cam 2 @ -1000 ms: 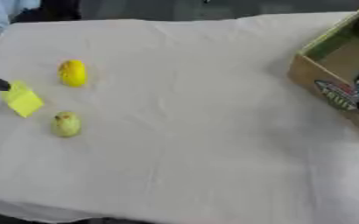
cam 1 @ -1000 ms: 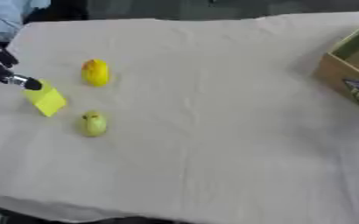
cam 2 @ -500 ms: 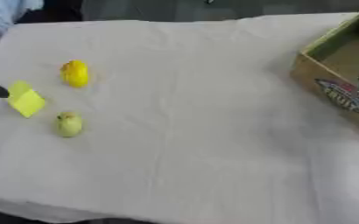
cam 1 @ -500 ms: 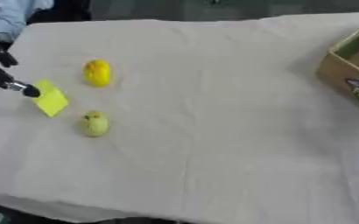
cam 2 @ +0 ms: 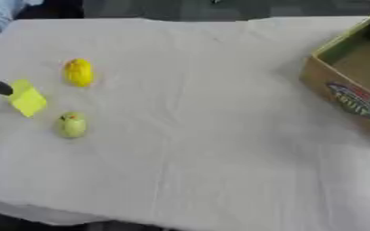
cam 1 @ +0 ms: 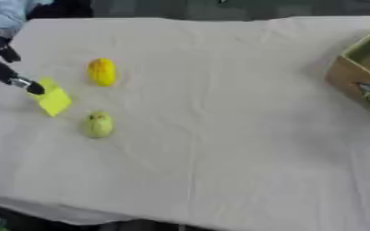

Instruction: Pick up the objects with one hand, pass them to the other hand, and then place them into the box on the other side of the table.

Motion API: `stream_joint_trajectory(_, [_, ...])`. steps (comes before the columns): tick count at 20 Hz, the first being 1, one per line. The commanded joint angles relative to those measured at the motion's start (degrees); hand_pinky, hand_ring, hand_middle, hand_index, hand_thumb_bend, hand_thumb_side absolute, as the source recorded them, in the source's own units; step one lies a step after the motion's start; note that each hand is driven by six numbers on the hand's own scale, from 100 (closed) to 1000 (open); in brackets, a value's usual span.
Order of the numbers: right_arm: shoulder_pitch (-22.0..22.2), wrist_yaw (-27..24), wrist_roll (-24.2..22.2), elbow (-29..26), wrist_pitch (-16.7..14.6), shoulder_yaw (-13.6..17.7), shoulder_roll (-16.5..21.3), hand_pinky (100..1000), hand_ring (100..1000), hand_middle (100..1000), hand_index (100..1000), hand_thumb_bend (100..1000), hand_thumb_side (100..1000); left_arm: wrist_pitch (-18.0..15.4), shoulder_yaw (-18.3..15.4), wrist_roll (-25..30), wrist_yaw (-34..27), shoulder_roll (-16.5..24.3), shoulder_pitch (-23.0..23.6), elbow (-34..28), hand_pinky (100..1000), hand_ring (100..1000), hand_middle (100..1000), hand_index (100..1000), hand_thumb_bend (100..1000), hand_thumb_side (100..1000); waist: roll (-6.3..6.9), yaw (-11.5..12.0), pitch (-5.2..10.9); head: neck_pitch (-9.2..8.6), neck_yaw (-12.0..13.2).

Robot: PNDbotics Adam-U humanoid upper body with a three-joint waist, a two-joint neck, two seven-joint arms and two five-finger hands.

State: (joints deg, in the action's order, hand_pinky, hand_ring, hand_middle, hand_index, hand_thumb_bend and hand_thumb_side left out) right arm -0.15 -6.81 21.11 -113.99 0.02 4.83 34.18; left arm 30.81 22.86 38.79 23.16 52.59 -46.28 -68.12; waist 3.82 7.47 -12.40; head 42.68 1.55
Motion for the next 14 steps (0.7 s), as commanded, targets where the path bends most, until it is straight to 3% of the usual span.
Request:
stream_joint_trajectory(1, [-0.01,0.01,-0.23,-0.61,-0.48,0.1,2.1,1000,954,924,1000,100,528,5.1,0.42,6.25,0.37,0.61,-1.78,1.4,881,821,822,827,907,359,-0.13,0.02,1.25,0.35,0.34])
stream_joint_trajectory(14, [0.46,0.92,-0.94,-0.61,1.88,-0.49,0.57,1000,943,912,1000,100,531,4.69,0.59,6.27,6.29,-4.32,-5.49,11.14,896,821,827,827,931,330,0.1,0.08,1.21,0.87,1.31])
